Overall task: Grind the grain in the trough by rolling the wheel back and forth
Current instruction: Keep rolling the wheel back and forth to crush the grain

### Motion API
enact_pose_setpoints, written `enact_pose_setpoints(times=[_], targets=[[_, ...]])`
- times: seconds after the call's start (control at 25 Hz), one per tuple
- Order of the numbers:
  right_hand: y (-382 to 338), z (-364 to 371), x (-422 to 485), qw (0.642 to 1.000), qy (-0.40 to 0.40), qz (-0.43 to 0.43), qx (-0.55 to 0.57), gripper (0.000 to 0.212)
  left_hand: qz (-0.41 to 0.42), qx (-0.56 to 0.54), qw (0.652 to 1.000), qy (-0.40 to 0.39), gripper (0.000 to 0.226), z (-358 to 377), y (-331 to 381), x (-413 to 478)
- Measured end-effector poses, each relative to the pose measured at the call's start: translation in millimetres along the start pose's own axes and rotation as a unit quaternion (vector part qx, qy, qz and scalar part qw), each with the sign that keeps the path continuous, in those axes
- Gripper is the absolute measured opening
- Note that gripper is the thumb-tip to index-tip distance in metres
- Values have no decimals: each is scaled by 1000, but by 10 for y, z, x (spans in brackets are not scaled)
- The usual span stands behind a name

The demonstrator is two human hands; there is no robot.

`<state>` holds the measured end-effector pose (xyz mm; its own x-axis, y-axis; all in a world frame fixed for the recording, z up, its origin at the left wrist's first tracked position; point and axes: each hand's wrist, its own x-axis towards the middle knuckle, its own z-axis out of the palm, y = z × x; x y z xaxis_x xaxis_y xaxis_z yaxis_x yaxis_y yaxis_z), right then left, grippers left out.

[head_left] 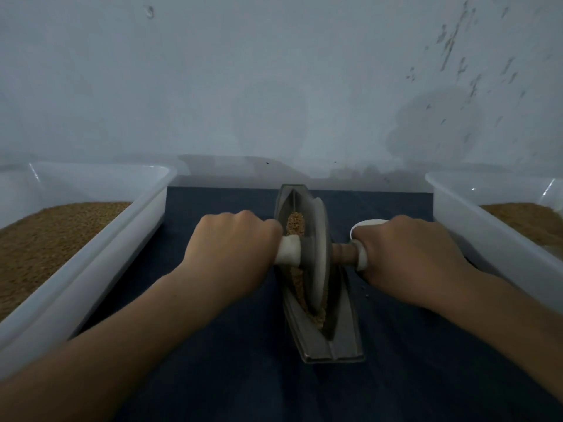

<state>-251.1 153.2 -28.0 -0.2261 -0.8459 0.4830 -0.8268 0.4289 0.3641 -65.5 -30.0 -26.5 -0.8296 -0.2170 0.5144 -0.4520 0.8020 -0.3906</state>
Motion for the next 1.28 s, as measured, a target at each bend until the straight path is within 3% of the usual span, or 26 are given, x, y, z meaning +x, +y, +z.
enact_pose_setpoints(times=[0.24,0.44,0.56,0.64,0.72,0.84,0.96,1.08,1.2,1.28], targets=[[32,356,904,995,-81,44,43,30,-114,-35,991,-56,5,506,-111,541],[36,287,583,998,-51,24,29,33,-84,-35,994,-53,10,327,-68,347],[5,138,121,1000,16,-7,21,45,-26,-10,1000,-1,47,156,31,-35],[19,122,52,1000,12,-1,16,48,-22,-6,999,31,60,118,4,-24],[9,210,214,1000,-9,12,11,47,-45,14,999,-4,49,236,8,99],[5,398,753,996,-34,67,44,25,-100,13,995,4,24,489,-50,486],[34,421,939,991,-82,83,66,14,-86,19,996,-31,5,424,-100,709],[36,323,522,996,-52,45,51,28,-61,-9,998,-27,17,302,-52,388],[17,85,139,998,46,-29,13,39,-31,-17,999,15,58,125,21,-86],[26,31,105,999,34,-31,6,42,-31,-16,999,27,62,89,6,-88]])
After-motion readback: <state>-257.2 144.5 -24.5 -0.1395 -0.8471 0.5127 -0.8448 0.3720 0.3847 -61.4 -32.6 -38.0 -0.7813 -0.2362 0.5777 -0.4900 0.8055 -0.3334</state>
